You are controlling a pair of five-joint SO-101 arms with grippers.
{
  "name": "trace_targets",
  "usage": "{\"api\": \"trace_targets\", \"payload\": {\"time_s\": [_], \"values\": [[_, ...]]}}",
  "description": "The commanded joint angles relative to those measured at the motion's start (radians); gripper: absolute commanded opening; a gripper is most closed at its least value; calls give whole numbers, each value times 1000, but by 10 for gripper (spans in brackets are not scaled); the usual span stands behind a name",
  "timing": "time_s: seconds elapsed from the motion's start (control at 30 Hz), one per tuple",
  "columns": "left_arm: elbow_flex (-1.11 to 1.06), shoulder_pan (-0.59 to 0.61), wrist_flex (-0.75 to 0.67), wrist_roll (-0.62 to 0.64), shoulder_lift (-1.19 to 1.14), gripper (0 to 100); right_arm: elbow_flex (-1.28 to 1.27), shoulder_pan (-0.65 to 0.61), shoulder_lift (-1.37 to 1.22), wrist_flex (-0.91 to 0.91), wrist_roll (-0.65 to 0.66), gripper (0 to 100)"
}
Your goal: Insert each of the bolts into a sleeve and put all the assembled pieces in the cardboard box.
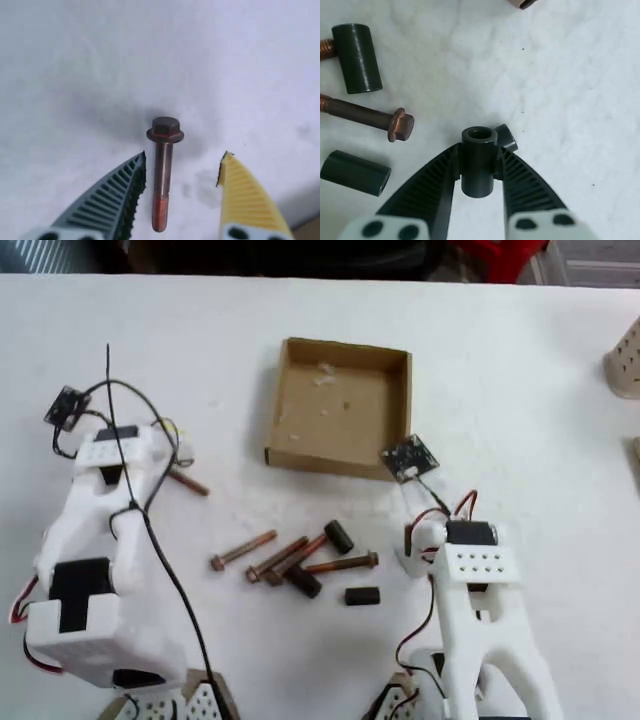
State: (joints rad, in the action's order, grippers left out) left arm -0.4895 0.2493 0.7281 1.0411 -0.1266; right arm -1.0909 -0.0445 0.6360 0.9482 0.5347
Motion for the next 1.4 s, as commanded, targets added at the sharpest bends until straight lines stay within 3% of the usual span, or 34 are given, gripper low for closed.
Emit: {"api": "trace_targets", "payload": {"time_s": [0.0,0.1,0.3,0.63,0.93,1.03,1.17,1.37], "values": [[11,-21,15,5,53,271,8,-8,7,-13,12,17],[8,-22,17,5,51,249,8,-8,8,-13,12,17],[29,-22,6,-2,-4,90,8,-8,8,-13,12,17],[270,-18,135,-2,-262,140,8,-8,7,-13,12,17],[293,-22,153,-5,-286,111,6,-8,7,-18,12,17],[295,-22,155,-94,-272,10,6,-8,13,-15,12,17],[256,-22,153,-256,-191,20,8,-12,16,-15,12,17],[238,-15,144,-295,-147,23,20,-62,16,-21,11,17]]}}
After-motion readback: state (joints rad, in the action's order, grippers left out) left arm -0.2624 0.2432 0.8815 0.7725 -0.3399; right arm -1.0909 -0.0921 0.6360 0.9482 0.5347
